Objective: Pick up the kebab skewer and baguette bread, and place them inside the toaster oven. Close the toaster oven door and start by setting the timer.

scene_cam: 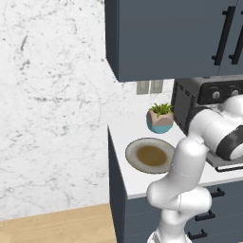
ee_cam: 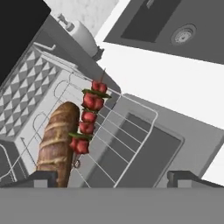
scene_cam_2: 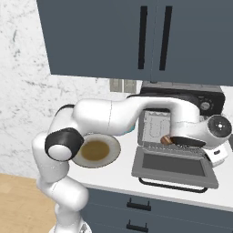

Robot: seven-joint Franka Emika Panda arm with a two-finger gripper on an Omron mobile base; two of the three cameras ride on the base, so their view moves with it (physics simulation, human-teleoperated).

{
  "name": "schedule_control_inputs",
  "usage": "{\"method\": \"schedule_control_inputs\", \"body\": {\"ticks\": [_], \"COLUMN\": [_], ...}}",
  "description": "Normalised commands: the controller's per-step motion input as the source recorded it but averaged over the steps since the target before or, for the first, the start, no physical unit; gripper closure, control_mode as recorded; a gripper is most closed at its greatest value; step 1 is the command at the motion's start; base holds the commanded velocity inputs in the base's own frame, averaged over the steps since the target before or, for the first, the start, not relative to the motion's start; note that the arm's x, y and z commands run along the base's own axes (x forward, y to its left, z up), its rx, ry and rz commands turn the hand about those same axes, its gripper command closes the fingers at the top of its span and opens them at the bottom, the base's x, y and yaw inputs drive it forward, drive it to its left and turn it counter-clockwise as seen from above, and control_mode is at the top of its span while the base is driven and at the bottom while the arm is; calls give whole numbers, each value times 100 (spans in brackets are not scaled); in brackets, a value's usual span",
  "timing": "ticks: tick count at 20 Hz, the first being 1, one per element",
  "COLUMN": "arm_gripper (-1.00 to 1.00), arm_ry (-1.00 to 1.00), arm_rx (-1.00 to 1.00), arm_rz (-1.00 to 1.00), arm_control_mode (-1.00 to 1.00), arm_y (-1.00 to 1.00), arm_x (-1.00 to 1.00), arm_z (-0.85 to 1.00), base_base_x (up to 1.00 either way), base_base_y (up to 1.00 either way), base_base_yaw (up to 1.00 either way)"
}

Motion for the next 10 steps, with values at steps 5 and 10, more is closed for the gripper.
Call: {"method": "schedule_control_inputs", "body": {"ticks": [5,10], "arm_gripper": [-100,-100], "arm_ry": [-5,-1], "arm_rx": [-26,-24], "arm_rz": [23,17], "arm_control_mode": [-100,-100], "arm_y": [40,32], "arm_x": [-15,-8], "arm_z": [0,3], "base_base_x": [0,0], "base_base_y": [0,0], "base_base_yaw": [0,0]}}
